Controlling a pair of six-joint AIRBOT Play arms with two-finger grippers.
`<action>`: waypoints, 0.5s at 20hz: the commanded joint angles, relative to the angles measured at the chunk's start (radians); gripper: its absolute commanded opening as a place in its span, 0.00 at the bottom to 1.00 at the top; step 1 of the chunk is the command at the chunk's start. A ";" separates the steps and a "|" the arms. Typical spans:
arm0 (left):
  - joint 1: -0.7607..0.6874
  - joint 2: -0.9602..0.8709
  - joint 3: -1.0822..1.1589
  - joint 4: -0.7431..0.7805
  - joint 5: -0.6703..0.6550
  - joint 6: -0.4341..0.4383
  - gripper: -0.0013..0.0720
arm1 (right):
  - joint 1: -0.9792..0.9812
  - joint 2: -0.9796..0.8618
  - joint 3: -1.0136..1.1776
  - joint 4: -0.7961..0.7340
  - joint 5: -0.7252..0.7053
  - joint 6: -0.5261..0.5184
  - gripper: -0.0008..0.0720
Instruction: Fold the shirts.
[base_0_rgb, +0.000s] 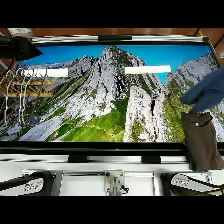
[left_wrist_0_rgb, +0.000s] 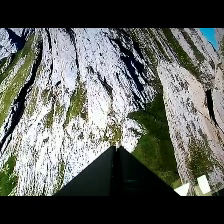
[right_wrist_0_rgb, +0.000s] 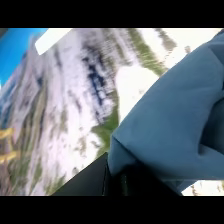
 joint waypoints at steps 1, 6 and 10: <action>0.000 0.001 0.000 0.000 -0.001 0.003 0.07 | -0.118 -0.004 0.034 -0.105 0.044 0.001 0.09; -0.002 0.001 0.000 -0.003 -0.001 0.003 0.07 | -0.122 -0.014 0.034 -0.125 -0.023 -0.018 0.09; -0.021 0.000 0.000 -0.002 0.000 0.003 0.07 | -0.122 -0.015 0.034 0.090 -0.273 -0.030 0.09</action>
